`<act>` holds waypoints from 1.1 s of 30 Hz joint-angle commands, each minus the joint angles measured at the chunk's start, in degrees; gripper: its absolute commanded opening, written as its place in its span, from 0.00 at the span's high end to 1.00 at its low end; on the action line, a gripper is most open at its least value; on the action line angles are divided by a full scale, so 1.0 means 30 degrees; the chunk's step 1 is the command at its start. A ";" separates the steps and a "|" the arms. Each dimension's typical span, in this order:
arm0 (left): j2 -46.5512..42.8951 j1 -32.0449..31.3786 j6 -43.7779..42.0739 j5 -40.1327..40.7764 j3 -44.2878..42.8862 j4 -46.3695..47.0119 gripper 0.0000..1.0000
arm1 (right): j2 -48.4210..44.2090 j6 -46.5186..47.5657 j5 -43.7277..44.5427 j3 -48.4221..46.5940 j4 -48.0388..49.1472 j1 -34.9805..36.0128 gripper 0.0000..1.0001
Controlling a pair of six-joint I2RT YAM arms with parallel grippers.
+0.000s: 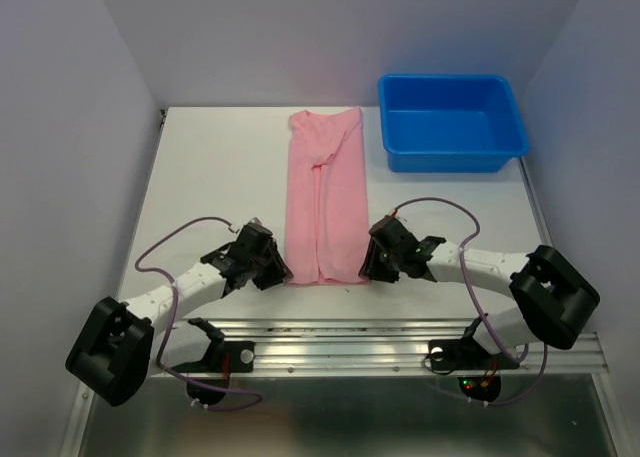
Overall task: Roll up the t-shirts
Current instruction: Roll the T-shirt to the center of the board.
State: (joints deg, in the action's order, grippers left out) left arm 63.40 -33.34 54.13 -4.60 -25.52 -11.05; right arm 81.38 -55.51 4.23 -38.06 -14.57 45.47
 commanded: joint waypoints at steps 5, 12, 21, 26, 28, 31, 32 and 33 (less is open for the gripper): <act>-0.0448 -0.0077 0.0063 -0.0252 0.0566 0.0049 0.57 | -0.0379 -0.0219 -0.0004 0.0471 0.0344 0.0164 0.62; -0.0506 -0.0077 0.0150 -0.0575 0.0566 0.0167 0.57 | -0.0498 -0.0365 0.0055 0.0237 0.0257 0.0164 0.63; -0.0508 -0.0077 0.0179 -0.0751 0.0713 0.0372 0.72 | -0.0438 -0.0219 0.0143 0.0412 0.0256 0.0164 0.64; -0.0390 -0.0077 0.0238 -0.0781 0.0626 0.0577 0.84 | -0.0497 -0.0132 -0.0062 0.0413 0.0227 0.0164 0.72; -0.0273 -0.0106 0.0209 -0.0781 0.0538 0.0665 0.90 | -0.0585 -0.0160 -0.0150 0.0383 0.0227 0.0164 0.72; -0.0126 -0.0077 0.0121 -0.0781 0.0479 0.0636 0.99 | -0.0818 -0.0248 -0.0267 0.0471 0.0198 0.0164 0.72; -0.0097 -0.0077 0.0121 -0.0810 0.0421 0.0636 1.00 | -0.0878 -0.0364 -0.0325 0.0587 0.0227 0.0164 0.72; -0.0097 -0.0077 0.0121 -0.0810 0.0420 0.0636 1.00 | -0.0965 -0.0394 -0.0326 0.0588 0.0227 0.0164 0.73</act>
State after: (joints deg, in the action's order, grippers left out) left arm 62.94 -33.34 54.65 -6.70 -24.10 -9.74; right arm 80.88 -55.92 3.84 -37.39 -14.37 45.47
